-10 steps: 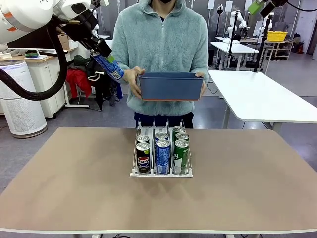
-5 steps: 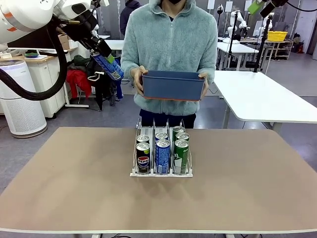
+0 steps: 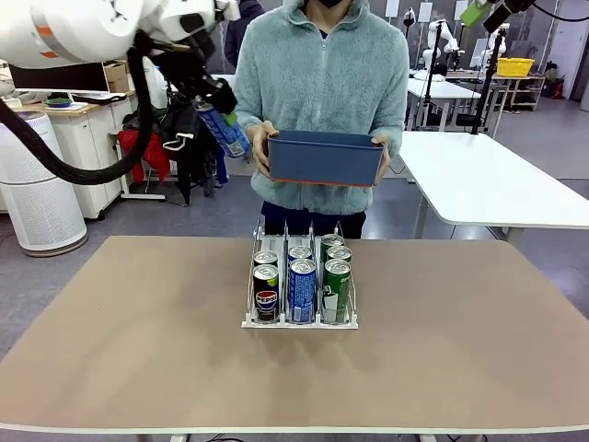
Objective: Fill the beverage cans into the dispenser.
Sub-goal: Place the picked Ionic drink in the line of the Automatic Can Dispenser with the same cans.
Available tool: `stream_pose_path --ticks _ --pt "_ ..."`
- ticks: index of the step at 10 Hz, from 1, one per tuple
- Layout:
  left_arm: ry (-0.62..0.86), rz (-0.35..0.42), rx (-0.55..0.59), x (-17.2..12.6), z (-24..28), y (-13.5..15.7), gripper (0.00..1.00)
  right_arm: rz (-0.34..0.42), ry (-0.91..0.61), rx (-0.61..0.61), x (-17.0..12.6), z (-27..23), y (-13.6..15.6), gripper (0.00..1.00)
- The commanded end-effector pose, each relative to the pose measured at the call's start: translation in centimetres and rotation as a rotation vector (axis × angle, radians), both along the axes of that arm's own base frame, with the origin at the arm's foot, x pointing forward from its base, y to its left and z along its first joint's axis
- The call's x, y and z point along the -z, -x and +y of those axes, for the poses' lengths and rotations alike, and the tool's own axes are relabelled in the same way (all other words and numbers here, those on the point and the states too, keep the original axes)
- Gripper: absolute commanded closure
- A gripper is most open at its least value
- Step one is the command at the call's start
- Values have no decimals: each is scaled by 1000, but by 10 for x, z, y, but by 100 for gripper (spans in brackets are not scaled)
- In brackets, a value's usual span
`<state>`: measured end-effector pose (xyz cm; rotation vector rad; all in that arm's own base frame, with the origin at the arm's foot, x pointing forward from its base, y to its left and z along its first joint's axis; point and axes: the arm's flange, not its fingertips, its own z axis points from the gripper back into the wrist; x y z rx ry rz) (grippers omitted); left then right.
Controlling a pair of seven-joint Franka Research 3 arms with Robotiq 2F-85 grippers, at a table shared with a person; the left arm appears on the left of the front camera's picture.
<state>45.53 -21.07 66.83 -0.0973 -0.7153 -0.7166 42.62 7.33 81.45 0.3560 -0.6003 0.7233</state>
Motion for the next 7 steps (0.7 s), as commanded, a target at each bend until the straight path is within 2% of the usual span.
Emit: stream_pose_path --ticks 1,3,6,7 --pt "-55 -20 -17 11 -22 22 42 0 -4 -5 1 0 2 0" --pt "-77 -32 7 34 -56 35 42 0 -4 -5 1 0 2 0" --pt "-73 17 70 57 -87 47 42 0 -4 -5 1 0 2 0" --pt "-73 39 99 55 -87 50 42 0 -4 -5 1 0 2 0"
